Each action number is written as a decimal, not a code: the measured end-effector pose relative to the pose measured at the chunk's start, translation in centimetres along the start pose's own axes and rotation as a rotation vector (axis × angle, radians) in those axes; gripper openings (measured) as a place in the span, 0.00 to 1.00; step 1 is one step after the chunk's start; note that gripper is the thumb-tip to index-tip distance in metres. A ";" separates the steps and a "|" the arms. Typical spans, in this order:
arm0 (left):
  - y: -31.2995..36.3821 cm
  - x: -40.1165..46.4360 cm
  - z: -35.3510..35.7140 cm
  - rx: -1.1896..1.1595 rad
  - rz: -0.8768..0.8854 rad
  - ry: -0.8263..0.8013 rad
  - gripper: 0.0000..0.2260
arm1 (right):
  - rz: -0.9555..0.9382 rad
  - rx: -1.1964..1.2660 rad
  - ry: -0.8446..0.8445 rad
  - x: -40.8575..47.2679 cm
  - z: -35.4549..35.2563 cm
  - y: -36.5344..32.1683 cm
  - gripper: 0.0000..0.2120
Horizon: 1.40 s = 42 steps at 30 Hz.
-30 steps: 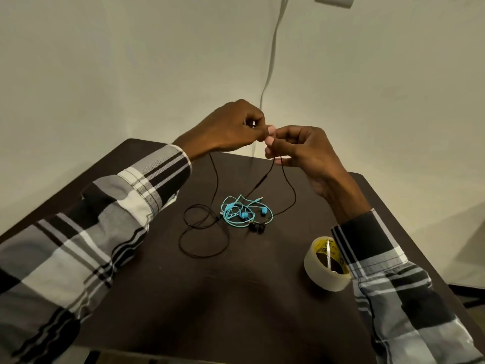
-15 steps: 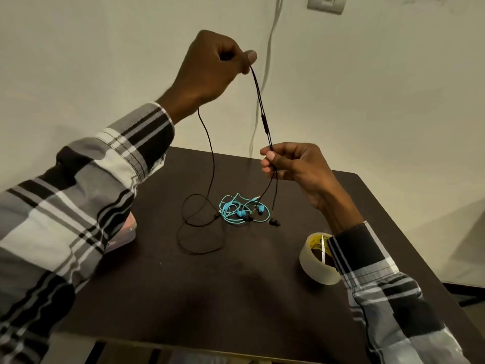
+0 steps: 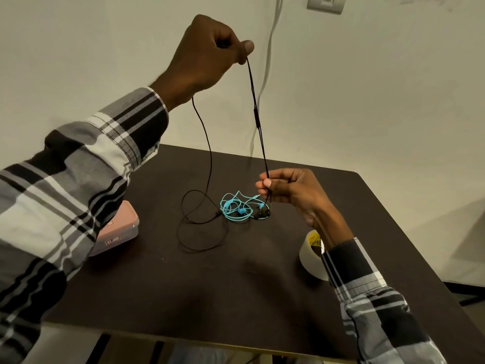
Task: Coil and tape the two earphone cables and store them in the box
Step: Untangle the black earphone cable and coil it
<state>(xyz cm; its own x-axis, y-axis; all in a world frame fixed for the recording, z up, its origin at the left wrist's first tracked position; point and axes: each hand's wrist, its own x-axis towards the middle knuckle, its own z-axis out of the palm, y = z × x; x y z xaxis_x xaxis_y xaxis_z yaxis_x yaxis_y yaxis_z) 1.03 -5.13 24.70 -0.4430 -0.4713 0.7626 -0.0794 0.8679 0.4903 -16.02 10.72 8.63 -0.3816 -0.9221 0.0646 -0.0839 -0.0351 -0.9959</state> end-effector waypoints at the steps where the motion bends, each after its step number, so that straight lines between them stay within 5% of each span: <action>1: 0.0 -0.2 0.1 -0.004 -0.005 -0.008 0.17 | 0.004 -0.007 0.005 -0.1 0.0 0.2 0.08; 11: 0.1 -1.2 1.1 -0.017 -0.042 -0.104 0.14 | 0.019 -0.154 0.025 -0.2 -0.3 0.2 0.10; 17: 1.0 -1.1 1.6 -0.036 -0.005 -0.203 0.14 | -0.101 -0.150 -0.038 0.3 0.5 -3.6 0.20; 21: 2.1 -0.9 2.1 -0.007 0.042 -0.254 0.10 | -0.194 -0.171 -0.058 0.9 2.1 -5.5 0.16; 42: -1.0 0.4 -1.2 -0.061 -0.070 0.034 0.14 | -0.025 -0.054 -0.030 -1.0 -0.4 -0.4 0.07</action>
<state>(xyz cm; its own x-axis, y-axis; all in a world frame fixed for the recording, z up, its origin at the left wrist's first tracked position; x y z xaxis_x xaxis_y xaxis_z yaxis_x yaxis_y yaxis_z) 2.03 -6.40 25.02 -0.4073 -0.5363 0.7393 -0.0543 0.8222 0.5665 -16.01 11.85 8.94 -0.3508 -0.9324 0.0865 -0.1434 -0.0378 -0.9889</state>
